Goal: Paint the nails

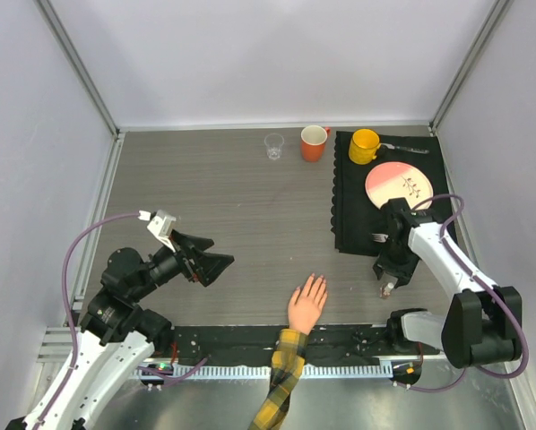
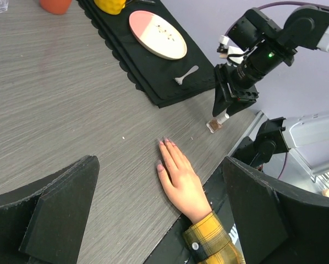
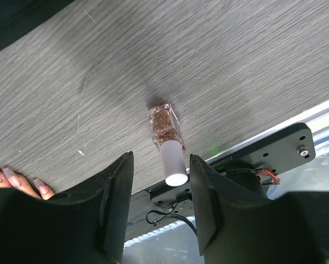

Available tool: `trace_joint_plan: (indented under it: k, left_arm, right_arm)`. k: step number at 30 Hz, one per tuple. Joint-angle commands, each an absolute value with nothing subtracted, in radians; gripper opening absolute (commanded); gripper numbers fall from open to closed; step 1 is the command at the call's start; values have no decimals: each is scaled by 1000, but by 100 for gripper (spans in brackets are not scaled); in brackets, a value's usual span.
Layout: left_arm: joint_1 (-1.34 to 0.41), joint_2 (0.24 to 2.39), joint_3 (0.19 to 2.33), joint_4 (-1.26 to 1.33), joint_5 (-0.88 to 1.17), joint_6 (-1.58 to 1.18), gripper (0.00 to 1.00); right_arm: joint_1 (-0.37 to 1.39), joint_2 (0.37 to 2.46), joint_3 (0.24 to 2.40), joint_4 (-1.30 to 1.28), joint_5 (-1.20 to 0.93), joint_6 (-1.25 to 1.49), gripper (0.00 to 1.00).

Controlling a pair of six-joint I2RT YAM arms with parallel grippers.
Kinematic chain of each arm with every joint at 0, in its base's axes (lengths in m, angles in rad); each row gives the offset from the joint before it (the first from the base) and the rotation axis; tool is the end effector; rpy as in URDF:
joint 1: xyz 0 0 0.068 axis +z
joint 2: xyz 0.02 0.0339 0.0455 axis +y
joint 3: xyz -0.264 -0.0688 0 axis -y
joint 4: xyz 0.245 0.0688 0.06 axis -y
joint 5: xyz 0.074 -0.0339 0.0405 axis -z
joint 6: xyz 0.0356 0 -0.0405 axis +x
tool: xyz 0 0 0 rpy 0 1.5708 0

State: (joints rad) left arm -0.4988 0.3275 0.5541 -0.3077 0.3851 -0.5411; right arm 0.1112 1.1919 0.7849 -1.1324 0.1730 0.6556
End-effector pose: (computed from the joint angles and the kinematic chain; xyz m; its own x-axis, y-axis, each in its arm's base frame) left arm 0.0831 -0.0605 0.3033 -0.4587 -0.2937 -0.8387 0.6252 0.5640 -0.5395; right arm 0.1741 0.0133 0.2079 -0.8508 0.5093 -0.1298 0.5232 0.8441 -0.1172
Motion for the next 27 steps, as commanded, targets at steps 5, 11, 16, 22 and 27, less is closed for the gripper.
trace_joint_plan:
  k: [5,11,16,22,27]
  left_arm:
    - [-514,318,580,-299,377,-522,100]
    - [-517,322,580,-298,380,-519,100]
    - [-518,324,580,-298,380,-518,100]
    - [-518,325,580,-298,382,-517,100]
    - [-519,327,580,-298,385,-517,99]
  right_arm:
    - [135,1209,784,-1127,179,647,49]
    - [153,1218,781,-1135,189,653,42]
    - [160,1224,778,-1138,193,660,40]
    - [170,1229,776,-1146,207,667,36]
    - [184,1230,776,-1154,207,670,29]
